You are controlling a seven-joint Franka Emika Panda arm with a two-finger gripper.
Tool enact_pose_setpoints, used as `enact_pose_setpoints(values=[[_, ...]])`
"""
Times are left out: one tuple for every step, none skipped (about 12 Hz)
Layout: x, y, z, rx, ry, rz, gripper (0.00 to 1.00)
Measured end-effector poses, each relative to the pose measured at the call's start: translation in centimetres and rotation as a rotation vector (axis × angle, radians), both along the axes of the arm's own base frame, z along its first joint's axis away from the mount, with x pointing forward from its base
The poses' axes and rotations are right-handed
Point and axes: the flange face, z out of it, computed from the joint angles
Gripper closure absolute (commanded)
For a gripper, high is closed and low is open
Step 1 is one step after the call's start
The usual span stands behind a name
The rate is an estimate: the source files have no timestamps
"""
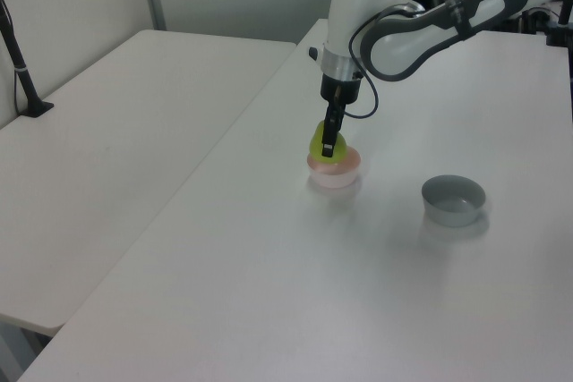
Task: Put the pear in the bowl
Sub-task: 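Open the gripper to release the pear into the pink bowl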
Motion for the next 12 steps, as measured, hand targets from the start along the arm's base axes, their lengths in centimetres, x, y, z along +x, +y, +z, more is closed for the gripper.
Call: enact_pose_setpoints(values=[[0.0, 0.2, -0.7, -0.003, 0.009, 0.003, 0.88], [0.0, 0.4, -1.3, -0.005, 0.017, 0.006, 0.73], [-0.1, 0.6, -1.8, -0.007, 0.023, 0.008, 0.46], [-0.1, 0.6, -2.0, -0.008, 0.026, 0.009, 0.32], [-0.1, 0.6, -2.0, -0.008, 0.027, 0.007, 0.07], [-0.1, 0.6, -2.1, -0.007, 0.028, -0.004, 0.00], [-0.1, 0.6, -2.1, -0.006, 0.028, -0.012, 0.00], [-0.1, 0.6, -2.0, -0.005, 0.028, -0.014, 0.00], [-0.1, 0.6, -2.0, -0.006, 0.027, -0.015, 0.00], [0.0, 0.5, -1.9, -0.006, 0.026, -0.019, 0.00], [0.1, 0.3, -1.7, -0.005, 0.021, -0.023, 0.00], [0.1, 0.2, -1.4, -0.003, 0.017, -0.027, 0.00]])
